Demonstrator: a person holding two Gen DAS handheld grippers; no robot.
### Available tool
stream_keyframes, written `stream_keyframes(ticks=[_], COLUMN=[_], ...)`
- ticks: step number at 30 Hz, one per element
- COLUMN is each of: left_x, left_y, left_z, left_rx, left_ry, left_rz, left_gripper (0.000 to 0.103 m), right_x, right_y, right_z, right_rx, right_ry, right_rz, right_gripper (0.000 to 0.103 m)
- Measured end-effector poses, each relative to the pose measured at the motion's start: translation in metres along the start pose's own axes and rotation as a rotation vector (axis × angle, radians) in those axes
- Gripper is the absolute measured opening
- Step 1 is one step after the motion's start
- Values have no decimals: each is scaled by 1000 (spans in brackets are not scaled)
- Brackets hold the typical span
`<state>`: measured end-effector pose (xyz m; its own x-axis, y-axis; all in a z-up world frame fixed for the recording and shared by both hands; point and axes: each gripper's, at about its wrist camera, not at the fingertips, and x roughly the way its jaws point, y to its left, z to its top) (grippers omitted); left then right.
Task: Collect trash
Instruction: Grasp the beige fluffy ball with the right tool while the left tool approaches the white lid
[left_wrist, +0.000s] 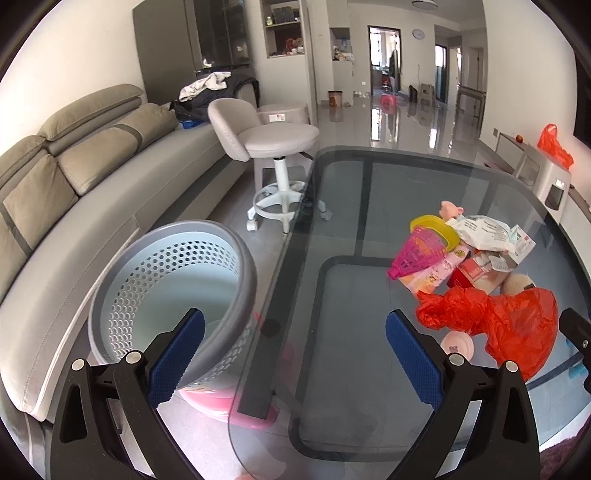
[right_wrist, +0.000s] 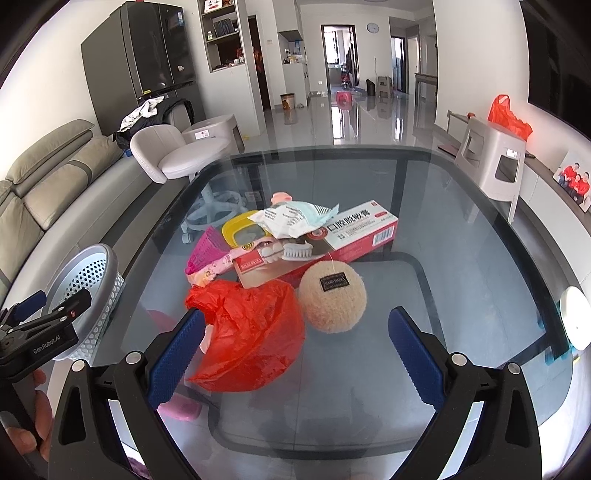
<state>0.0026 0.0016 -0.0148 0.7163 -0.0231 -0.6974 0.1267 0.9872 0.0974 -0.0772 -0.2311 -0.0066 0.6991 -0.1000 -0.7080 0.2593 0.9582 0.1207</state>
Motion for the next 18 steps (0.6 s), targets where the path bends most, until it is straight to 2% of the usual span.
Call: stream_keyframes(ticks=[11, 18], left_x=[14, 24], left_y=[-33, -51], left_z=[-11, -16], left_rx=[66, 88], left_ry=[54, 78], left_rz=[-99, -121], left_gripper=[97, 97], right_x=[7, 13], right_y=[-22, -40], right_z=[-6, -7], right_rx=[28, 54], right_ry=[27, 32], right_rz=[-8, -32], right_gripper=[95, 95])
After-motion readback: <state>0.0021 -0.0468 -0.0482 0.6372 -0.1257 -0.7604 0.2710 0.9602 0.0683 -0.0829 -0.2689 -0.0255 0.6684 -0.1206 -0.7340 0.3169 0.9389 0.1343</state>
